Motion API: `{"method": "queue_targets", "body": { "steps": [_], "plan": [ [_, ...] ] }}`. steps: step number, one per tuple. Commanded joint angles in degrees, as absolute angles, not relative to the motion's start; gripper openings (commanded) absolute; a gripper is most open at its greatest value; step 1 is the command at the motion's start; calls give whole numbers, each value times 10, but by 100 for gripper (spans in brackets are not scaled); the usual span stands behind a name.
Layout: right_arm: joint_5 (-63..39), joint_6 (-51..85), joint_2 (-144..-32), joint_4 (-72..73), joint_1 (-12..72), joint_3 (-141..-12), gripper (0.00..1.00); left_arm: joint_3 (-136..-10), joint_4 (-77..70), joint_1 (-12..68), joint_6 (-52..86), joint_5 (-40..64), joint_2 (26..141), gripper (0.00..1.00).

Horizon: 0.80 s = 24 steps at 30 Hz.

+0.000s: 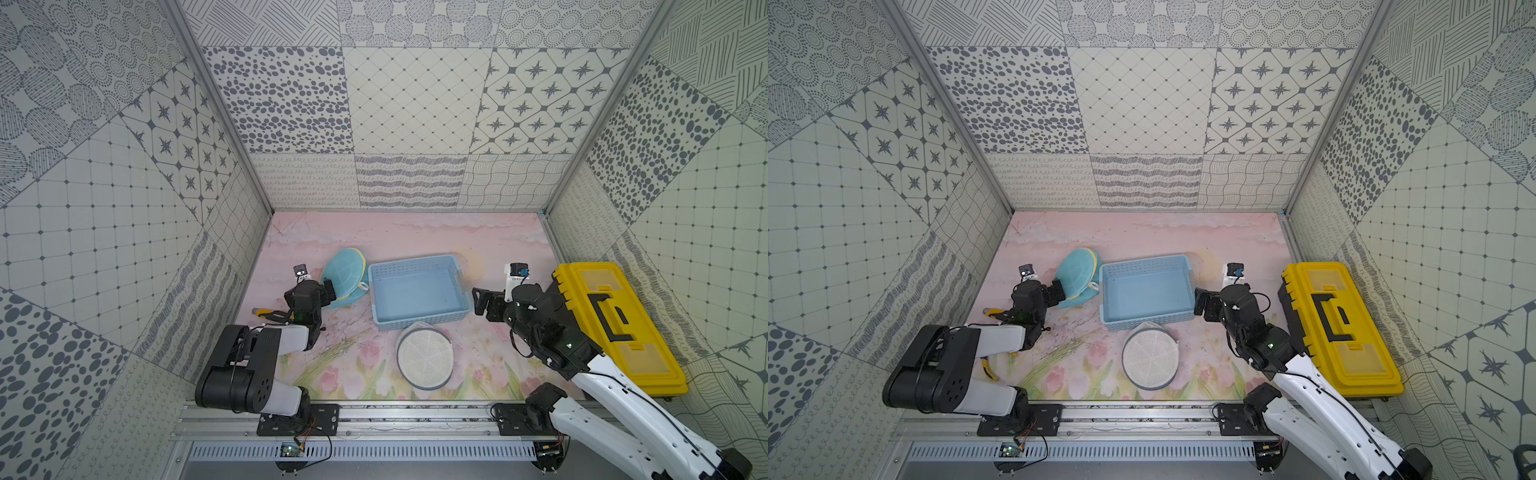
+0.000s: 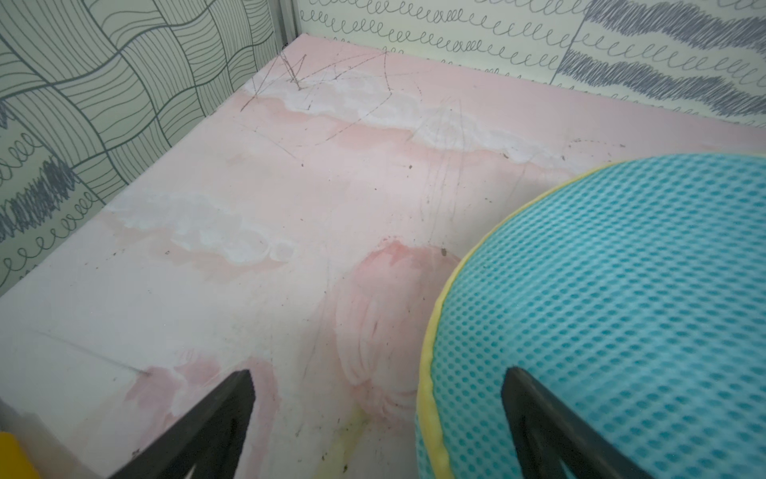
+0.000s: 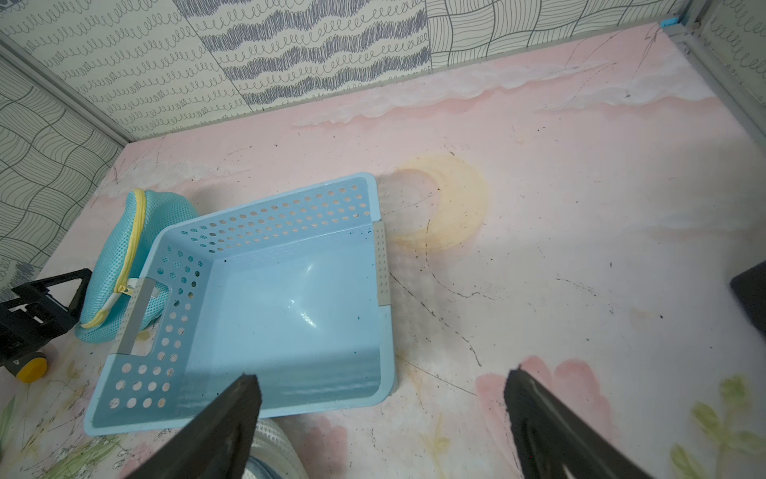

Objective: Turn the laundry bag inside out
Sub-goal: Reset both arms

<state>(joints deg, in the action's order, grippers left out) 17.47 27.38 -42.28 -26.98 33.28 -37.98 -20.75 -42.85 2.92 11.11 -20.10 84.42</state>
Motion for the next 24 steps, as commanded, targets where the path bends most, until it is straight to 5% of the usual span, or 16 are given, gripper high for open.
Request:
{"method": "queue_targets", "body": {
  "steps": [1,18,24],
  "plan": [
    [185,263,-413,-252,329,-371,97,-199,-499,21,89,-142,849,99],
    [155,215,-399,-177,322,-341,97,-222,-509,31,61,-124,901,99],
    [160,174,-474,-143,235,-365,97,-224,-505,34,59,-127,900,99]
  ]
}}
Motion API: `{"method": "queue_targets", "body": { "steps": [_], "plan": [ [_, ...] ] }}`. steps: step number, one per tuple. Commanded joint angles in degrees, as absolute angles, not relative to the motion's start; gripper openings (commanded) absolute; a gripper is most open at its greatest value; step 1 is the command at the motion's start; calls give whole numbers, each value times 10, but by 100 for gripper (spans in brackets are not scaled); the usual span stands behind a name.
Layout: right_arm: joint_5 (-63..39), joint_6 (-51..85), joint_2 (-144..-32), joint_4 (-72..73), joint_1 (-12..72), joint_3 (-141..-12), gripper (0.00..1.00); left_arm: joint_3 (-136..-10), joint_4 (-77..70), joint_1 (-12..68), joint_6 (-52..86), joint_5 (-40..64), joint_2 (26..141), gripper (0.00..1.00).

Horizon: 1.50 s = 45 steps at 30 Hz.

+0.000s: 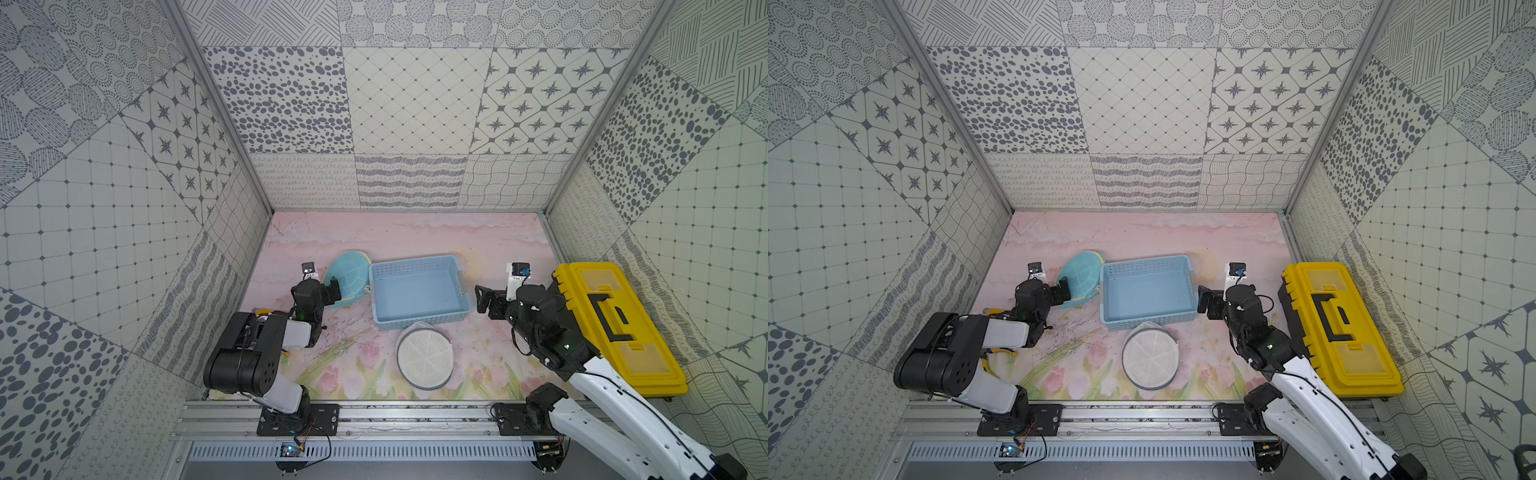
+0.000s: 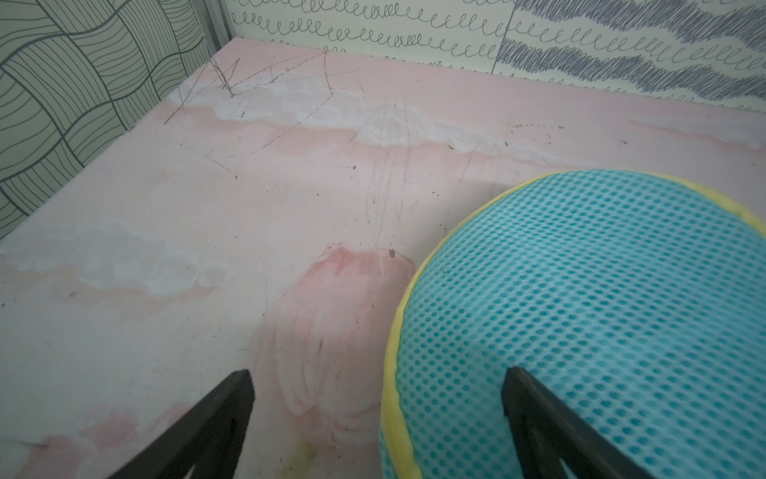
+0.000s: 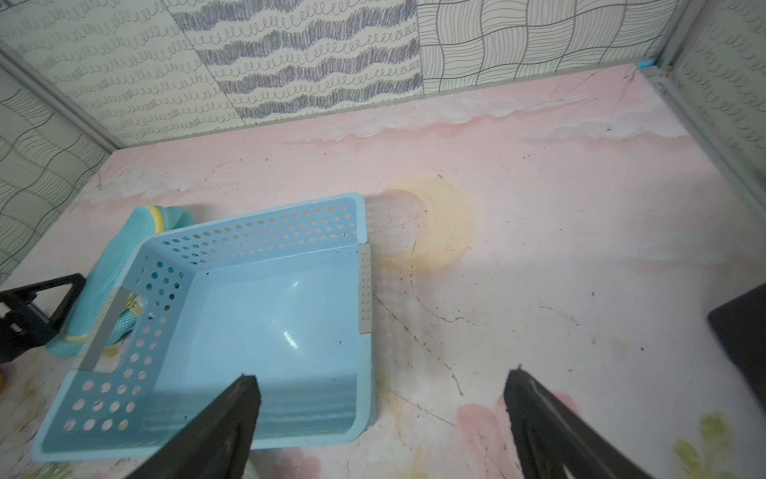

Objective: Turn the laundry bag inside out
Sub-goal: Reset both arms

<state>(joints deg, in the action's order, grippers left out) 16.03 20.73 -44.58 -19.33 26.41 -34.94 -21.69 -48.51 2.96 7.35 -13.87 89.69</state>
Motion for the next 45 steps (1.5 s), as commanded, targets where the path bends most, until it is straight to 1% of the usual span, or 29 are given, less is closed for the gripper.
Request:
{"method": "queue_targets", "body": {
  "steps": [1,5,9,11,14,17,20,23,27,29,30,31,33,37,40,45],
  "plan": [
    [156,163,-485,-131,213,-366,97,-224,-503,34,60,-127,899,99],
    [162,122,-531,-67,123,-342,97,-224,-503,34,60,-127,900,99],
    [153,105,-593,67,62,-273,97,-224,-503,34,60,-127,900,99],
    [145,101,-626,177,41,-227,97,-223,-503,34,60,-128,901,99],
    [134,90,-684,316,24,-194,97,-223,-504,34,60,-127,900,99],
    [120,68,-753,369,16,-210,97,-223,-503,34,60,-127,900,99],
    [95,69,-795,413,5,-226,97,-224,-503,34,60,-127,900,99],
    [80,65,-847,435,4,-242,97,-224,-503,34,60,-127,900,99],
    [24,41,-870,409,5,-265,97,-223,-503,34,60,-127,901,99],
    [2,36,-878,445,3,-248,97,-224,-503,34,60,-127,900,99],
    [-6,33,-889,500,3,-226,97,-223,-503,34,60,-127,900,99],
    [-8,38,-900,533,2,-216,97,-223,-503,34,60,-127,900,99],
    [-7,35,-886,484,0,-228,97,-224,-503,34,60,-127,900,99],
    [12,27,-889,484,10,-232,97,-223,-503,34,60,-127,900,99],
    [48,17,-890,483,30,-233,97,-224,-503,34,60,-128,900,99],
    [52,16,-890,483,31,-232,97,-223,-503,34,60,-127,901,99]
  ]
}}
